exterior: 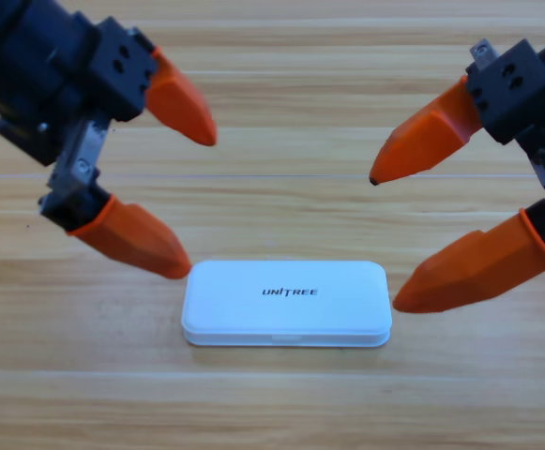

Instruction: Clean up eraser and pencils

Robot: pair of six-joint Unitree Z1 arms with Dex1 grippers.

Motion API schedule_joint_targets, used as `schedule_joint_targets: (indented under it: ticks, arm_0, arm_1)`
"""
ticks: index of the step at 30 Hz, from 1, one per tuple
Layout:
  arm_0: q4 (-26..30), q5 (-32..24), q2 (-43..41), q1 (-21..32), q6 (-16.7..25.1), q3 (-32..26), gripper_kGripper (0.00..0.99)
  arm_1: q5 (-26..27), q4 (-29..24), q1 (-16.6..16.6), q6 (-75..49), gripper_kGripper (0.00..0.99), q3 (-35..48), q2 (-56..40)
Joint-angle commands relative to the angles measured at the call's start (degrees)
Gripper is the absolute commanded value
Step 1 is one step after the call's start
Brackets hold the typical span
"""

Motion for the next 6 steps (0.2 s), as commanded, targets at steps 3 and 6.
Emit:
schedule_joint_targets:
  ticks: [3,6]
  arm_0:
    - [-0.3,0.4,-1.3,-0.8,-1.2,2.2,0.990]
    - [-0.4,0.2,-1.1,-0.9,-1.2,2.3,0.990]
  arm_1:
    - [0.6,-0.7,0.0,0.5,0.960,1.1,2.0]
    - [0.6,-0.7,0.0,0.5,0.960,1.1,2.0]
